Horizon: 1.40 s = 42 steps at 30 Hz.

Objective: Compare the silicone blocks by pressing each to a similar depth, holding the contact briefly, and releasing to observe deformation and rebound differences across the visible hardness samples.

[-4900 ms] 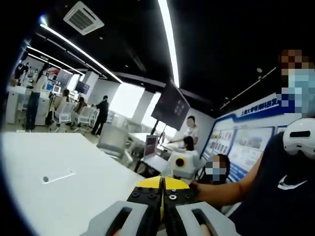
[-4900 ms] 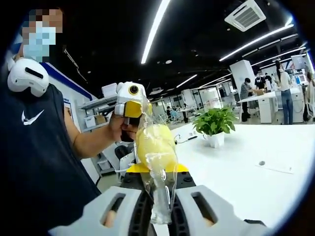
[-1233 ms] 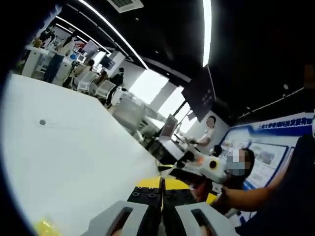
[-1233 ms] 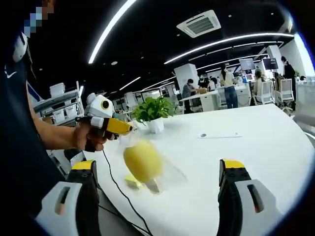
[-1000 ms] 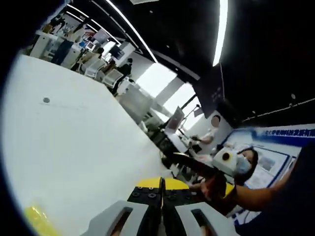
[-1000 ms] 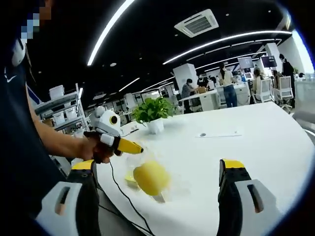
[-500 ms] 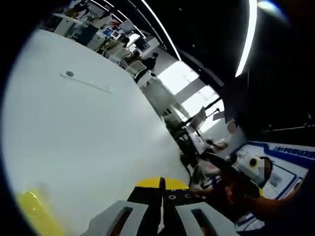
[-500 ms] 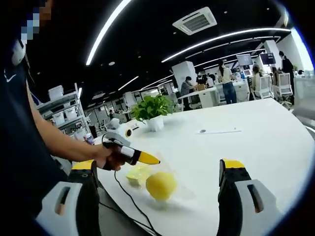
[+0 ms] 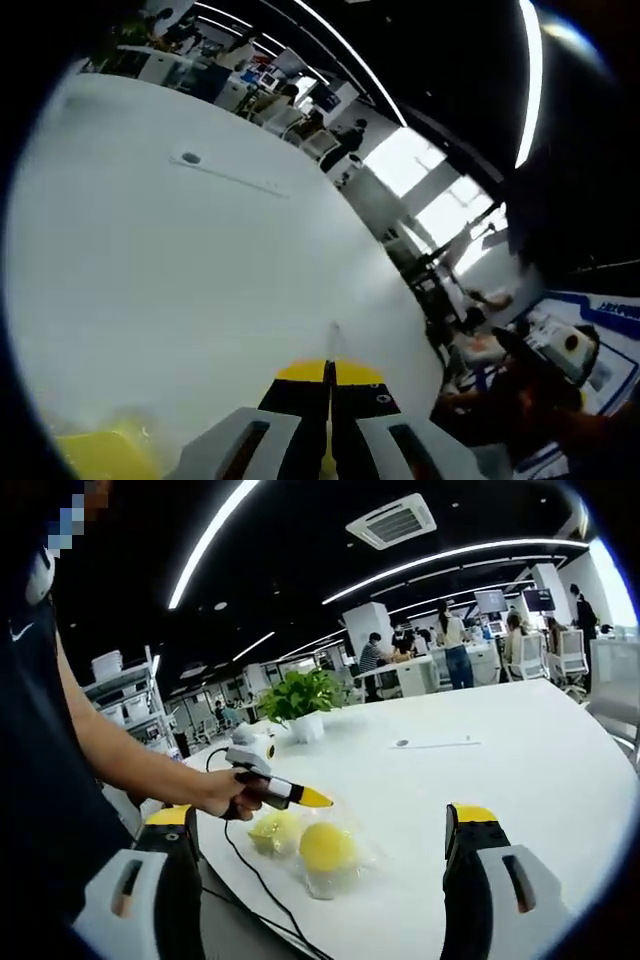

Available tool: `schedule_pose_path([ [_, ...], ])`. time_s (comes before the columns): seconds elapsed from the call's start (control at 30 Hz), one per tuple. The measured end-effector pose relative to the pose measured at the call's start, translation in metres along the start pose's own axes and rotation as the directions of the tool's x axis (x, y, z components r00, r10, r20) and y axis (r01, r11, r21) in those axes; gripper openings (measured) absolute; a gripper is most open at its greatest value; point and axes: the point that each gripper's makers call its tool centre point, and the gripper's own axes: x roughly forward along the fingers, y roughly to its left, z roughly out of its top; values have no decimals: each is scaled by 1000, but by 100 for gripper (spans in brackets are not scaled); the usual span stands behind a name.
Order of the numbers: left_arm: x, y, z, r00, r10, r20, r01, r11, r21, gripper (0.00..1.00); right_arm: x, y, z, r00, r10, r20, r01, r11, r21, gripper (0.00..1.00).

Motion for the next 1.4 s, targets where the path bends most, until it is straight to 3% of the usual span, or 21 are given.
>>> schedule_pose_path([
  [0.13,7,12,-3,998,64,-2,-65,998,-13,0,-1,-1,-2,1000,-8,-6,8,1000,6,96],
  [0.23,8,30,0,985,166,41,-161,983,-90,0,-2,-2,-2,1000,-14,-4,14,1000,11,96],
  [0.3,7,39,-2,976,212,47,-207,974,-91,0,-2,-3,-3,1000,-17,-6,17,1000,15,96],
  [0.4,9,41,-7,975,222,28,-219,971,-93,0,-2,-4,-4,1000,-21,-8,21,1000,17,96],
  [0.47,9,47,-13,969,247,-8,-247,967,-62,0,-2,-3,-5,1000,-20,-10,20,1000,20,96],
  [0.57,10,54,-20,957,289,-34,-288,956,52,0,1,-2,-9,1000,-17,-20,17,1000,24,96],
  [0.83,11,58,-23,953,301,-44,-297,952,74,0,3,2,-11,1000,-11,-29,11,1000,20,96],
  [0.97,11,59,-25,950,310,-38,-303,945,124,0,1,0,-11,1000,-17,-24,17,1000,24,96],
  [1.1,10,62,-27,952,303,-49,-296,949,112,0,0,0,-11,1000,-18,-23,18,1000,25,96],
  [1.2,8,62,-27,957,281,-67,-275,958,84,1,0,-1,-13,999,-17,-28,18,999,32,96],
  [1.23,9,56,-24,967,249,-52,-245,966,81,1,0,0,-13,999,-17,-27,18,999,32,96],
  [1.27,9,52,-21,974,224,-25,-221,971,95,3,0,0,-14,999,-17,-28,18,999,33,96],
  [1.3,8,53,-22,972,233,-26,-229,968,101,8,1,0,-14,999,-17,-27,18,999,33,96],
  [1.4,8,44,-18,979,204,-9,-200,970,139,29,1,-1,-13,1000,-23,-22,23,999,33,96],
])
